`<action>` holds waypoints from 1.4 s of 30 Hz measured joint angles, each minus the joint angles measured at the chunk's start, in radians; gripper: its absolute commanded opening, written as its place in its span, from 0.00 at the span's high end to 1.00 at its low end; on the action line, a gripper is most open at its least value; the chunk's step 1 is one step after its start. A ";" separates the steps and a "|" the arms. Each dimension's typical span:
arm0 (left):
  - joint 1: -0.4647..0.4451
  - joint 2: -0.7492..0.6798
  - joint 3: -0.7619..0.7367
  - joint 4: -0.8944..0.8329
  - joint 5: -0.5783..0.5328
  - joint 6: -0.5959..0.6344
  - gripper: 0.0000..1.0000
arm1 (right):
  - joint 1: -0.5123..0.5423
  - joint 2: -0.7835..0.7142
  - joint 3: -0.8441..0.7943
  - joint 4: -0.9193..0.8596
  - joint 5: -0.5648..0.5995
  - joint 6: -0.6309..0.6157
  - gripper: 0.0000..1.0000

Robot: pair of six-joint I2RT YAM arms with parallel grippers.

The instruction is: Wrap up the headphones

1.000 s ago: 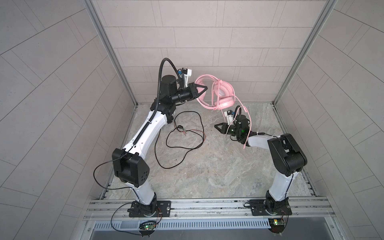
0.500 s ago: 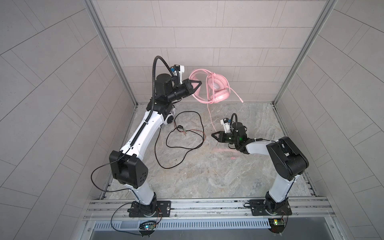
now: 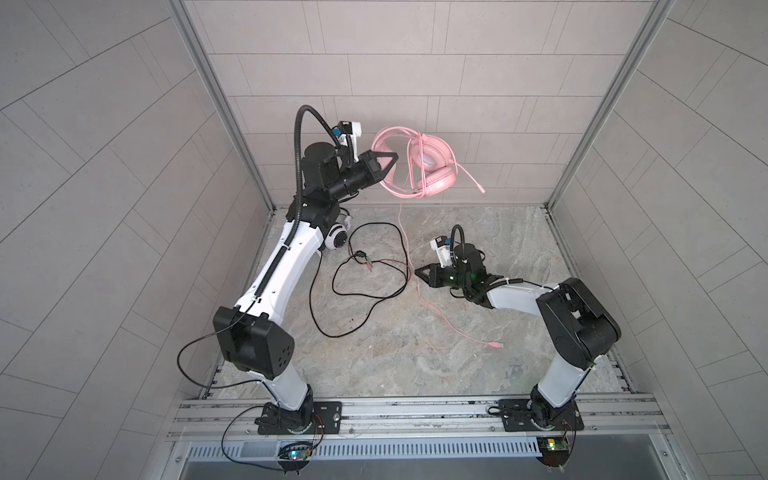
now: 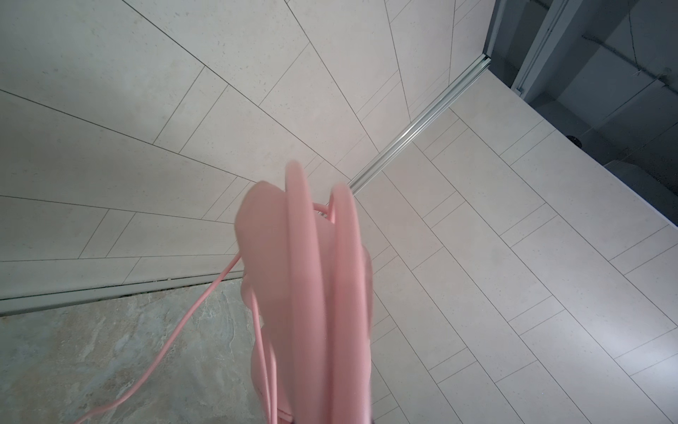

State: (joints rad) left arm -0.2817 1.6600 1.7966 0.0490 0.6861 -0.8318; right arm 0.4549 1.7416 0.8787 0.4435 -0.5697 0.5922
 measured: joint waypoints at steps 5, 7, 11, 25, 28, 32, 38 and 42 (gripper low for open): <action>0.000 0.000 0.037 -0.004 0.001 0.003 1.00 | -0.002 0.029 -0.010 -0.010 0.023 -0.021 0.58; 0.000 0.000 0.051 -0.010 0.001 0.009 1.00 | -0.002 0.031 -0.017 -0.035 0.036 -0.039 0.56; 0.000 0.000 0.080 -0.035 0.002 0.026 1.00 | -0.008 0.016 -0.039 -0.091 0.076 -0.079 0.56; 0.000 0.001 0.084 -0.062 0.003 0.036 1.00 | -0.023 0.145 0.123 -0.171 0.125 -0.122 0.50; 0.000 0.001 0.084 -0.063 0.002 0.037 1.00 | -0.022 0.217 0.180 -0.171 0.120 -0.114 0.54; 0.000 0.001 0.085 -0.071 0.000 0.039 1.00 | -0.014 0.251 0.208 -0.164 0.114 -0.106 0.69; 0.000 0.003 0.085 -0.084 -0.007 0.040 1.00 | -0.001 0.261 0.207 -0.140 0.100 -0.094 0.96; 0.000 0.014 0.085 -0.085 -0.018 0.041 1.00 | 0.011 0.253 0.170 -0.132 0.095 -0.093 0.98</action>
State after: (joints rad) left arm -0.2813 1.6737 1.8812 -0.0360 0.6685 -0.7906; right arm 0.4660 1.9945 1.0489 0.3119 -0.4744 0.4988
